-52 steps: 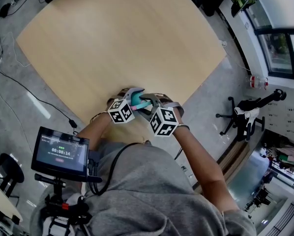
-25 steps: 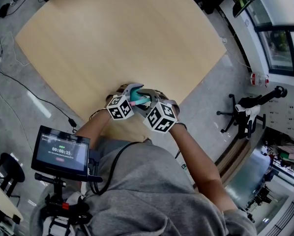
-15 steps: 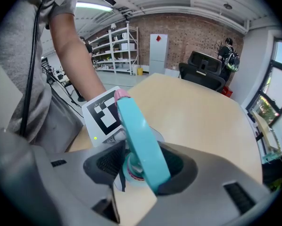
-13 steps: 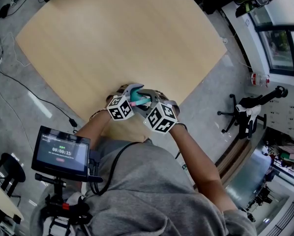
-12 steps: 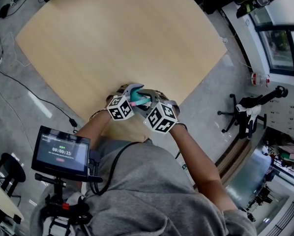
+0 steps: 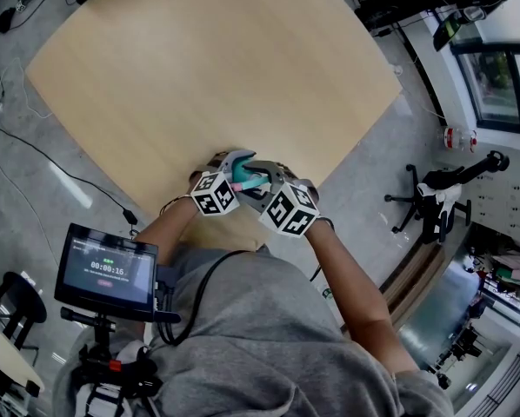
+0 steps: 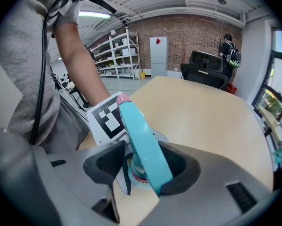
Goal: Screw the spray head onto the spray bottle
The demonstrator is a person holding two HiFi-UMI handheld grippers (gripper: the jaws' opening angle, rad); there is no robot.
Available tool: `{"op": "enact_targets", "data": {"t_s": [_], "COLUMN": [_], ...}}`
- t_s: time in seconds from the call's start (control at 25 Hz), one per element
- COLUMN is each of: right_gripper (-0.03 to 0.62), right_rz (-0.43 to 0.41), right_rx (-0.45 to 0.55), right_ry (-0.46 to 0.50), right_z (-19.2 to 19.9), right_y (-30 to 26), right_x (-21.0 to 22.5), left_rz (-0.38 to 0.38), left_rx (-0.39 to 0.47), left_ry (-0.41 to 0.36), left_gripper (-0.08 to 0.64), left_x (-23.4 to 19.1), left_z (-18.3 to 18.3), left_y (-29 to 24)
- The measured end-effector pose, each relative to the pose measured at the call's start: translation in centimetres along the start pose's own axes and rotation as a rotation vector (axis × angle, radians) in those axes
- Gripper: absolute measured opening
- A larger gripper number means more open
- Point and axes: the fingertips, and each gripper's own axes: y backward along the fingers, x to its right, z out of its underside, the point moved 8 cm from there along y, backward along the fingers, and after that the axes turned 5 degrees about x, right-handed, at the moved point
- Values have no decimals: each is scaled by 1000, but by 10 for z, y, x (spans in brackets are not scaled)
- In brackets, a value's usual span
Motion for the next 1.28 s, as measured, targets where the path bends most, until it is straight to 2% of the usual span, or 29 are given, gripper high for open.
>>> {"op": "enact_targets", "data": {"t_s": [0.36,0.56,0.64,0.76,0.84,1.0,1.16,1.28], "right_gripper": [202,201,201,198,187,181,176,173], "right_rz": [-6,26,45,53,33,-29,-73,-100], "right_rx": [-43,-79,-116,-203,-235,-259,-270,-269], "right_ry": [71,95,150,317,412,537,609,604], "right_z": [2,8,9,9,7,3,1,-1], "right_y": [12,24,24,22,22,25,20,17], "right_x": [-2,1,2,2,3,4,8,11], "left_rz": [-2,-2,-1,1,1,2,3,3], "left_rx": [-2,-3,-3,-3,-3,-4,-3,-2], "left_ry": [-1,4,4,6,6,7,11,10], "left_gripper": [419,418,418,418,418,418,419,418], "left_x": [0,-3,-4,-5,-7,-10,-12,-13], "left_z": [1,1,2,2,3,4,5,6], "left_y": [-3,-3,-3,-4,-3,-3,-2,-2]}}
